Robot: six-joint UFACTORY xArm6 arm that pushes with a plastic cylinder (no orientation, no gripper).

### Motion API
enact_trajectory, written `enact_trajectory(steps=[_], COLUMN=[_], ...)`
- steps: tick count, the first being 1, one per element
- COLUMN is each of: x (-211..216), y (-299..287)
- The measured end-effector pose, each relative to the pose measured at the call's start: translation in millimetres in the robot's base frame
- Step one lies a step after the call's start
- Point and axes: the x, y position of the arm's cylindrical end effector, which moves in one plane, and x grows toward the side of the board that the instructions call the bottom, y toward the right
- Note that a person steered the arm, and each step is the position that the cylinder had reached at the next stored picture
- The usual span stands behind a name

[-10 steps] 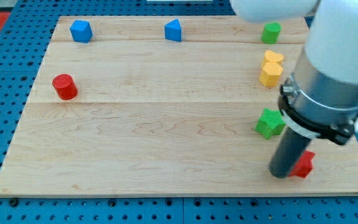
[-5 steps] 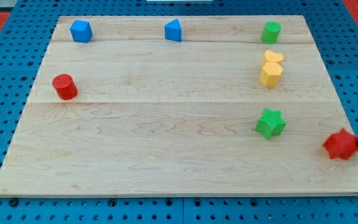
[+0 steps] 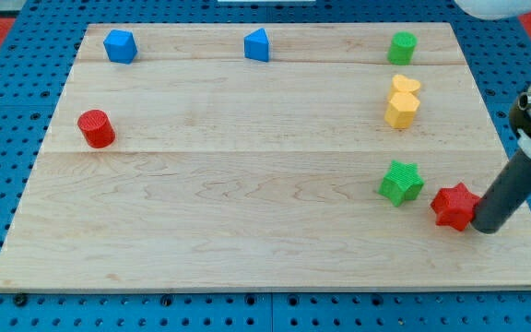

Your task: Move the red star into the green star

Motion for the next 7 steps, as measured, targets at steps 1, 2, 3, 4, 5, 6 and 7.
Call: enact_trajectory(steps=[1,2,3,4,5,6,7], x=[-21.4,2.9,7.9,-37.1,-84.3,-107.3,-122.3], y=[-8.2,19.6,-6.3,-43.2,-50.3,-33.9,1.8])
